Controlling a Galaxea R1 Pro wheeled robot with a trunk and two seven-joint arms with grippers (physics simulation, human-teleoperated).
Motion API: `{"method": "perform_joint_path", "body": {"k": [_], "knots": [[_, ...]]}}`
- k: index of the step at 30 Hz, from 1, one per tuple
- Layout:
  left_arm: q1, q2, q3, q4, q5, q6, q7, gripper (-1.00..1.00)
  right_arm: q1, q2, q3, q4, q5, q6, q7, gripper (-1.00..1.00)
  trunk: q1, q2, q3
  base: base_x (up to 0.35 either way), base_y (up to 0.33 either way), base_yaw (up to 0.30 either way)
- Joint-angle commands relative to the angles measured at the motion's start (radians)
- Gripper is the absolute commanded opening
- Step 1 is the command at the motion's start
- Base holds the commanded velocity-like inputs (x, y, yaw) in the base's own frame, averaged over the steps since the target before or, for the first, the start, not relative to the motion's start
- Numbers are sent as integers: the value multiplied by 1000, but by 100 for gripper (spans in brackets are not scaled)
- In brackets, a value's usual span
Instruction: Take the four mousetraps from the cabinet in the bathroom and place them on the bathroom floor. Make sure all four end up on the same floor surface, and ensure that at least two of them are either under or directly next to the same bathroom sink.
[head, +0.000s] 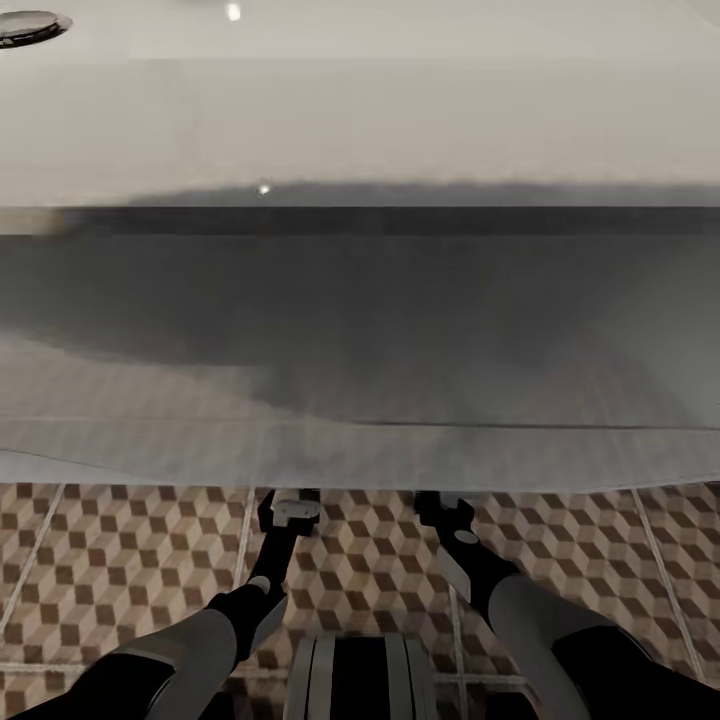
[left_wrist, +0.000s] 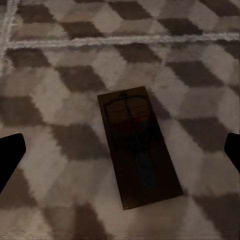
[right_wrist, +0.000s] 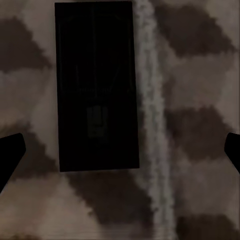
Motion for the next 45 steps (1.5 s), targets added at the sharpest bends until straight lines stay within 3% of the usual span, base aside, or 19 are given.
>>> {"method": "perform_joint_path", "body": {"k": [1, 15, 45], "knots": [[-1, 0, -3, 1, -10, 0, 14, 100, -1, 0, 9, 1, -10, -4, -4, 100, 0, 0, 0, -183, 0, 0], [-1, -1, -3, 13, -12, 5, 135, 100, 0, 1, 9, 1, -10, -16, -4, 100, 0, 0, 0, -301, 0, 0], [-1, 3, -3, 13, -8, 5, 139, 100, 0, 2, 9, 1, -9, -17, -4, 100, 0, 0, 0, -310, 0, 0]]}}
